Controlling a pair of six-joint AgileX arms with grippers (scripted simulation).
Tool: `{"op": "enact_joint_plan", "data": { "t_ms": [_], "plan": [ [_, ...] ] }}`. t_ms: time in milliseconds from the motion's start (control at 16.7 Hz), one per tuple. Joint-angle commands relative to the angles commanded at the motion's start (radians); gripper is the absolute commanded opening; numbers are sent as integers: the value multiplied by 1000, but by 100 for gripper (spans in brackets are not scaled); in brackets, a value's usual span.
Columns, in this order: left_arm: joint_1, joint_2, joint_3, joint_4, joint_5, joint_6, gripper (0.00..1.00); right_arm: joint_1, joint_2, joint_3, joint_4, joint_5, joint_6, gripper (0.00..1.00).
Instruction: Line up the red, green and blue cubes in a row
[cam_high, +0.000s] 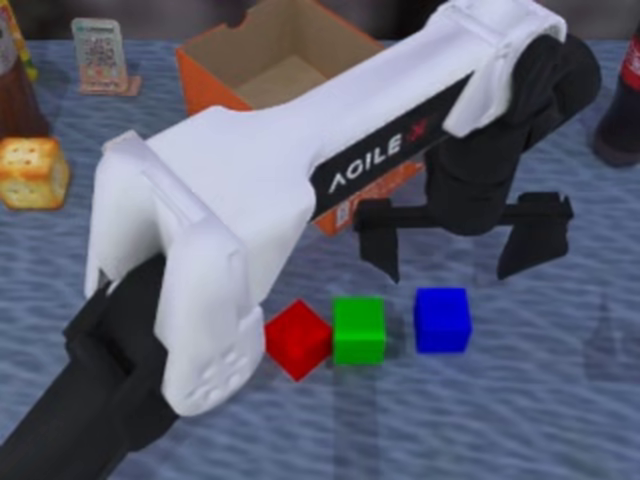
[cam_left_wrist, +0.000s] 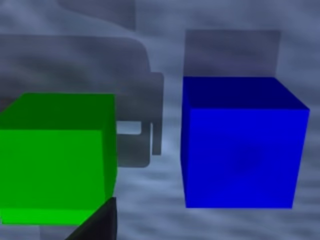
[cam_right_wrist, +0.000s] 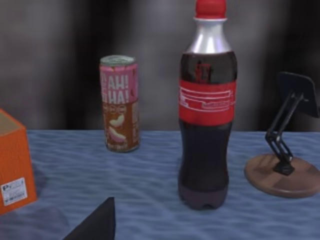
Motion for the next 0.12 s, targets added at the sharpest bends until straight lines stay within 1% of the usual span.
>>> {"op": "enact_joint_plan", "data": {
  "t_ms": [120],
  "plan": [
    [2, 0, 17, -16, 0, 1, 100, 0, 0, 0, 0, 0, 0, 100]
  ]
}}
